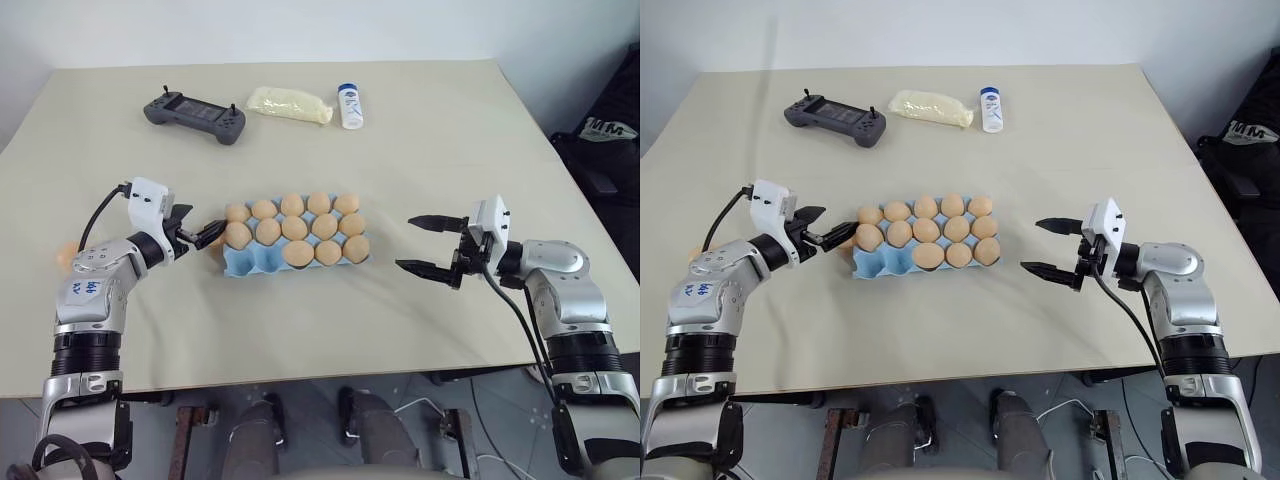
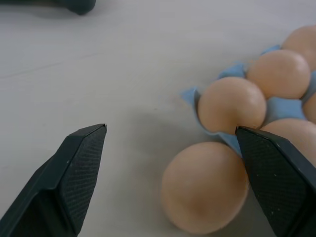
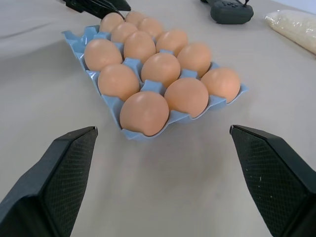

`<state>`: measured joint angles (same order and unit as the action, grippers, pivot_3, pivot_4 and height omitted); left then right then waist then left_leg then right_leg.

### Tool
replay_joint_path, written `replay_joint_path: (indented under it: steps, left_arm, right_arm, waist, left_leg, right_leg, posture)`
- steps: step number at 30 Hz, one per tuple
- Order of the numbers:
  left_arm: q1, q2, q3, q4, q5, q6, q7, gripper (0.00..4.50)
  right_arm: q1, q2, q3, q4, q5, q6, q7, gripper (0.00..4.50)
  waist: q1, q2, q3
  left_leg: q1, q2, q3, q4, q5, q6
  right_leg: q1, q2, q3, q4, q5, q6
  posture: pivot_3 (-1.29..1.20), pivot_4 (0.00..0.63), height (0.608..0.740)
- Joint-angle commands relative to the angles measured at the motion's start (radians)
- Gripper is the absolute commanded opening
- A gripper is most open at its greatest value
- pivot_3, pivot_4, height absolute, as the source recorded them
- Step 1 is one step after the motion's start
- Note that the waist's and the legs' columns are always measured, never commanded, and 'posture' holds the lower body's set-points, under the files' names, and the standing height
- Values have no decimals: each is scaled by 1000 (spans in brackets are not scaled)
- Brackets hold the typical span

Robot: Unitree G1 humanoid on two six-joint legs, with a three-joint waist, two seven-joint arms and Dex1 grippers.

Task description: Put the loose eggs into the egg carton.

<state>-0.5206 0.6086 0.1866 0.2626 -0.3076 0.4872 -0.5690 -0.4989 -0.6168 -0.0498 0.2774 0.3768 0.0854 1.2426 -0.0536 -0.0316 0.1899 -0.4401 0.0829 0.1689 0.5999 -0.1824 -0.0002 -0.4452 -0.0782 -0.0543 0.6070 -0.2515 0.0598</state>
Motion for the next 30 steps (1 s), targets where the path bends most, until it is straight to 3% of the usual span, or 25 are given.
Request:
replay_joint_path:
  steps: [1,30]
  left_arm:
    - [-33,9,-16,36,34,-33,-4,4458]
    - [71,36,-12,-90,87,36,30,4458]
  right_arm:
    - [6,-16,-32,-45,19,-2,-11,4500]
    - [-8,-10,-19,-33,12,-5,-23,4500]
  waist:
    - [2,0,0]
    - [1,0,0]
  left_leg:
    - [0,0,0,0,0,0]
    - [0,1,0,5,0,1]
  right_leg:
    - [0,0,0,0,0,0]
    - [0,-1,0,4,-2,-4]
  posture:
    - [0,150,740]
    - [0,150,740]
